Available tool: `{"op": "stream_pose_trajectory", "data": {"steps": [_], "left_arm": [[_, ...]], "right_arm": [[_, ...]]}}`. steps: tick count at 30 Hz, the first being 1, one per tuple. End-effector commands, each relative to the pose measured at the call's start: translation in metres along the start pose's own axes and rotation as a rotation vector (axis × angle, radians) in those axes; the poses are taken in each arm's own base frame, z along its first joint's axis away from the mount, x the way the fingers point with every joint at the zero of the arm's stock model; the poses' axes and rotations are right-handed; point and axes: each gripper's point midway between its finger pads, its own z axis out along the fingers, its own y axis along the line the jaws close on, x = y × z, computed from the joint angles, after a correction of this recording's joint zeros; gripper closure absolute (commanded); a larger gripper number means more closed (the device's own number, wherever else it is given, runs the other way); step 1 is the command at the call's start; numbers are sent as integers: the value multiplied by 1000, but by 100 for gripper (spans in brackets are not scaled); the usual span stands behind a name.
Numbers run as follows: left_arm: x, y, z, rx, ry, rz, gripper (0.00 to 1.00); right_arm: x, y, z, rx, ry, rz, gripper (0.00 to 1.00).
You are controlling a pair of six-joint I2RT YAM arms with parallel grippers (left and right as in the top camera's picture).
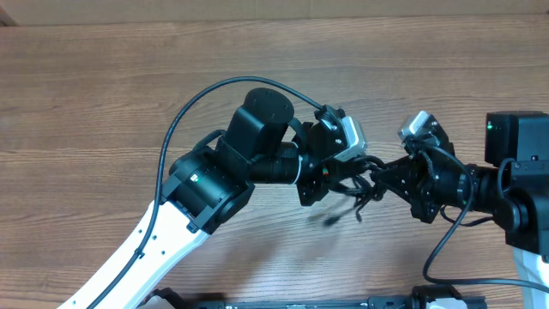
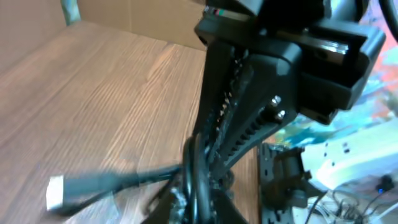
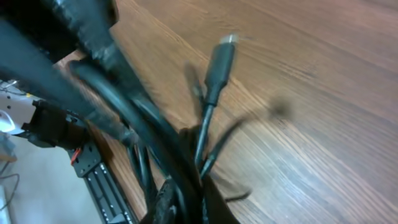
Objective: Untangle cables
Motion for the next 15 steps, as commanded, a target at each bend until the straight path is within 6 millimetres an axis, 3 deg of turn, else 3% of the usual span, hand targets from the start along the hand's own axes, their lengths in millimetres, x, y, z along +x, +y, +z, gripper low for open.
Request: {"op": "stream_pose_trajectory", "data": {"steps": [1, 3, 6, 8, 13, 15], "left_arm": [[0, 12, -2, -78, 2, -13, 50], [0, 21, -4, -135, 0, -62, 47], [4, 45, -10, -286, 1, -200, 31], [18, 67, -21, -436, 18, -345, 25], [33, 70, -25, -476, 57, -432, 21], [39, 69, -25, -477, 79, -443, 21]], "right_arm": [[-4, 6, -4, -10, -16, -24, 96], [-4, 6, -4, -9, -14, -22, 96], [-2, -3, -4, 37, 2, 19, 96], [-2, -17, -5, 115, 8, 107, 96], [-20, -32, -7, 172, -70, 214, 96], [-28, -29, -7, 144, -106, 239, 96]]}}
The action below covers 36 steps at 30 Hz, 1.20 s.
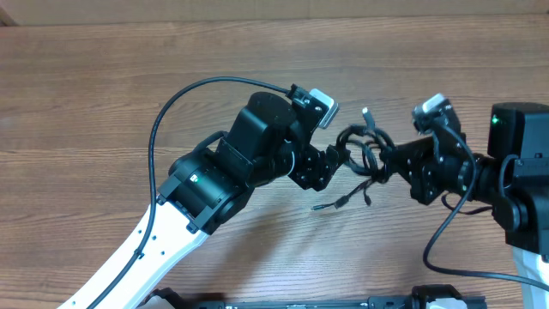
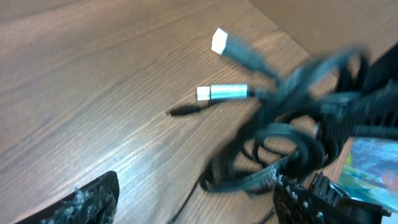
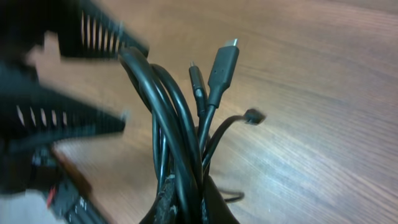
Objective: Untangle cables
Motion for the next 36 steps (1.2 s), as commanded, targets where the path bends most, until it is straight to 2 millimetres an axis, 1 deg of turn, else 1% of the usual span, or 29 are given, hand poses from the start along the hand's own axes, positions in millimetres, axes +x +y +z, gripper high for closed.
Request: {"op": "stream_pose_trajectory", "data": {"steps": [1, 4, 7, 9, 10, 11, 12, 13, 15, 17, 21, 22, 24, 26, 27, 29, 32, 36], "left_arm": [[2, 7, -6, -38, -1, -46, 21], [2, 7, -6, -39, 1, -46, 21], [-2, 5, -6, -32, -17, -43, 22], [-8, -5, -6, 25, -35, -34, 25], [-10, -10, -6, 50, -42, -30, 32], [-11, -10, -6, 53, -46, -29, 50], [-11, -10, -6, 53, -47, -28, 79], [-11, -10, -6, 53, -46, -28, 96], [-11, -10, -6, 52, -44, -13, 96], [-10, -9, -6, 45, -43, 10, 96], [-8, 7, -7, -27, -35, -4, 96], [-8, 8, -7, -30, -36, -8, 96], [-8, 10, -7, -32, -37, -25, 96], [-8, 10, -7, -34, -38, -39, 96], [-8, 11, -7, -34, -37, -39, 96], [-10, 12, -7, -43, -44, -62, 96], [-14, 14, -8, -51, -65, -146, 96], [-13, 14, -6, -52, -61, -156, 96]], "right_arm": [[-15, 11, -5, -53, -61, 82, 96], [-23, 33, -8, -185, -96, 70, 96], [-26, 46, -11, -259, -112, 67, 96], [-28, 54, -14, -312, -123, 64, 96], [-29, 58, -15, -333, -128, 62, 96], [-29, 59, -16, -343, -130, 58, 96], [-29, 59, -16, -342, -130, 59, 96], [-29, 59, -16, -342, -130, 58, 96], [-29, 59, -16, -337, -129, 58, 96], [-27, 51, -13, -290, -119, 61, 96], [-20, 31, -8, -168, -86, 73, 96], [-19, 27, -7, -146, -80, 75, 92], [-15, 18, -6, -90, -62, 82, 45], [-11, 9, -5, -38, -44, 95, 15], [-9, 1, -5, 12, -34, 136, 0], [-6, -9, -5, 69, -25, 166, 0], [-6, -10, -5, 74, -23, 166, 0], [-6, -15, 2, 71, -9, 234, 0]]}}
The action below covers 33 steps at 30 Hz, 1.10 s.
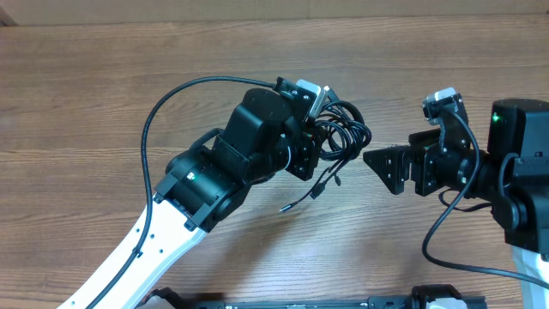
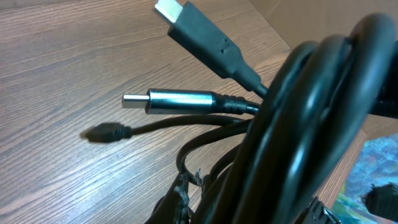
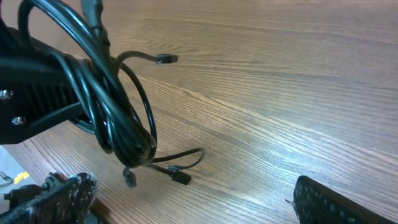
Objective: Untangle cables
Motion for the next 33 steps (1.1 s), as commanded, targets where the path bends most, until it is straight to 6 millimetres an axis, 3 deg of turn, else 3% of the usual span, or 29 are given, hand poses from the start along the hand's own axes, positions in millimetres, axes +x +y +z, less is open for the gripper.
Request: {"op": "stream_pose_trajectory", "data": {"steps": [1, 8, 12, 16, 18, 19, 22, 23, 28, 33], "left_arm": [[-4, 0, -4, -3, -19, -28, 96], [-1, -1, -4, -2, -7, -32, 96], [-2, 1, -4, -9, -13, -89, 96], [-6, 13, -5, -68, -44, -213, 96], [-5, 8, -4, -40, -37, -378, 96], [-4, 1, -4, 2, -21, -446, 96], [-11, -32, -7, 176, 8, -433, 96], [-14, -42, -9, 228, 10, -422, 96], [-13, -51, -11, 276, 30, -415, 96], [-7, -65, -15, 354, 81, -407, 96]], "right_arm": [[-4, -8, 6, 18, 17, 54, 0], [18, -22, 30, 9, 177, 154, 0], [26, -20, 24, 23, 195, 162, 0], [18, -5, 6, 10, 105, 140, 0], [10, 13, -7, -49, 33, 96, 6], [4, 22, -15, -74, -20, 56, 14], [-6, 37, -35, -82, -129, -33, 17], [-5, 40, -40, -81, -144, -58, 23], [-5, 42, -43, -79, -157, -71, 43], [-8, 42, -43, -78, -168, -93, 50]]}}
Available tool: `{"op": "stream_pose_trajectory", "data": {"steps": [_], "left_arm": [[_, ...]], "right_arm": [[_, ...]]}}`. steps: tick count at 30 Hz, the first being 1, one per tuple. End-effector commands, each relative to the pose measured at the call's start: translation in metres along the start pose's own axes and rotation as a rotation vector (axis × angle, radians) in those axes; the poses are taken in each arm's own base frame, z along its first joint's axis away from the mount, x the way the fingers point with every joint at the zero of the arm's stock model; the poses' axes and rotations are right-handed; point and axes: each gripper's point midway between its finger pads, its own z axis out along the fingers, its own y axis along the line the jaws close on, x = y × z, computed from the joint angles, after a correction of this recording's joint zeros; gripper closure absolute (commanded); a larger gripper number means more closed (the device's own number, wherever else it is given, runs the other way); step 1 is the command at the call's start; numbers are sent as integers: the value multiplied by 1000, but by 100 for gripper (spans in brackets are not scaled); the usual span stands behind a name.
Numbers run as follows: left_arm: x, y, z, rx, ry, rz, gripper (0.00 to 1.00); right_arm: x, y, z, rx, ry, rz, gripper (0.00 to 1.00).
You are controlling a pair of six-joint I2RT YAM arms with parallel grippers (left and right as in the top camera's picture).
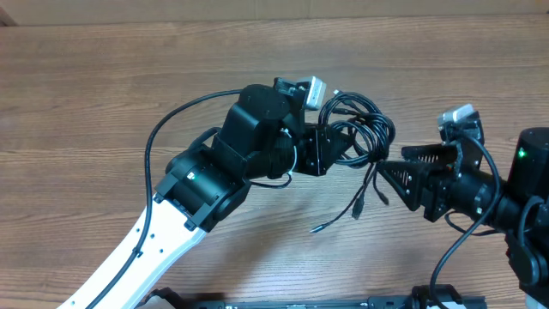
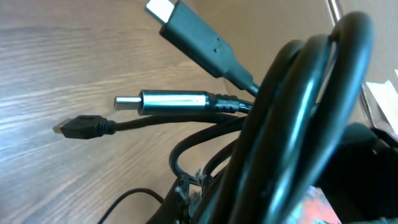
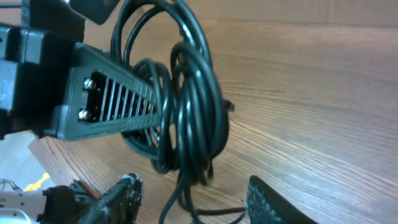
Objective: Untangle cables
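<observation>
A knot of black cables point(image 1: 358, 136) hangs off the table, with my left gripper point(image 1: 339, 148) shut on it. In the left wrist view the coils point(image 2: 298, 118) fill the right side, and three plugs stick out left: a flat one point(image 2: 199, 37), a silver barrel point(image 2: 168, 101) and a small one point(image 2: 78, 126). My right gripper point(image 1: 393, 161) is open just right of the knot. In the right wrist view its fingers point(image 3: 118, 193) stand either side of loose strands point(image 3: 186, 186) that dangle from the bundle point(image 3: 186, 106).
The wooden table point(image 1: 103, 103) is bare around the arms. Loose cable ends point(image 1: 358, 204) trail down toward the table's front. The left arm's own black cable point(image 1: 171, 129) arcs over its white link.
The left gripper has turned and carried the knot to the right. The right gripper, open and apart from it before, now sits lower and close beneath it, with dangling strands between its fingers.
At first both grippers met at the knot, each with cables in its jaws. Then the right gripper held the knot and the left was open beside it. Later the left held it and the right was open, drawn back. Now the left still holds it.
</observation>
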Motion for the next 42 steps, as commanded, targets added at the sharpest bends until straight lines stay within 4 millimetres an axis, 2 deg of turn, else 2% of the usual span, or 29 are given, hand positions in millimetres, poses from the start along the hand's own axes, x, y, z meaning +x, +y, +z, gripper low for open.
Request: {"op": "stream_pose_trajectory", "data": {"steps": [1, 2, 3, 5, 8, 14, 18, 24, 29, 31, 35, 36, 37, 38, 39, 40, 42], "left_arm": [[9, -17, -4, 81, 52, -1, 96], [10, -18, -4, 90, 58, 1, 96], [11, -20, -5, 99, 63, 2, 96], [11, -22, -5, 107, 66, 4, 96], [12, -23, -5, 115, 69, 7, 96], [4, -19, -4, 88, 32, -7, 96], [-6, 3, -4, -25, -41, -110, 96], [-9, 22, -5, -113, -84, -185, 96], [-14, 26, -6, -135, -111, -184, 96], [-17, 30, -8, -152, -127, -182, 96], [-32, 47, -17, -205, -178, -147, 96], [-34, 49, -18, -208, -179, -126, 96], [-35, 48, -18, -201, -167, -75, 96], [-33, 44, -17, -182, -148, -27, 96], [-30, 39, -16, -161, -127, 19, 96], [-28, 36, -15, -143, -111, 48, 96], [-21, 24, -13, -79, -65, 130, 96]], "right_arm": [[-5, 4, -4, -4, -22, -38, 53], [-5, 4, -4, -4, -22, -38, 54], [-5, 4, -4, -5, -23, -38, 62], [-5, 4, -4, -6, -22, -37, 70], [-4, 5, -4, -9, -18, -33, 96], [2, 14, -5, -64, 4, -27, 96], [12, 45, -10, -247, 17, -159, 96], [15, 75, -20, -428, -21, -271, 96], [21, 78, -22, -448, -8, -272, 96], [24, 76, -21, -439, 8, -257, 96], [41, 59, -16, -329, 97, -207, 96], [44, 52, -15, -286, 122, -185, 96], [48, 30, -10, -152, 163, -93, 96], [47, 18, -9, -77, 171, -47, 95], [46, 10, -8, -29, 171, -18, 90], [44, 4, -8, 4, 165, -1, 73], [39, 3, -7, 8, 147, -13, 55]]}}
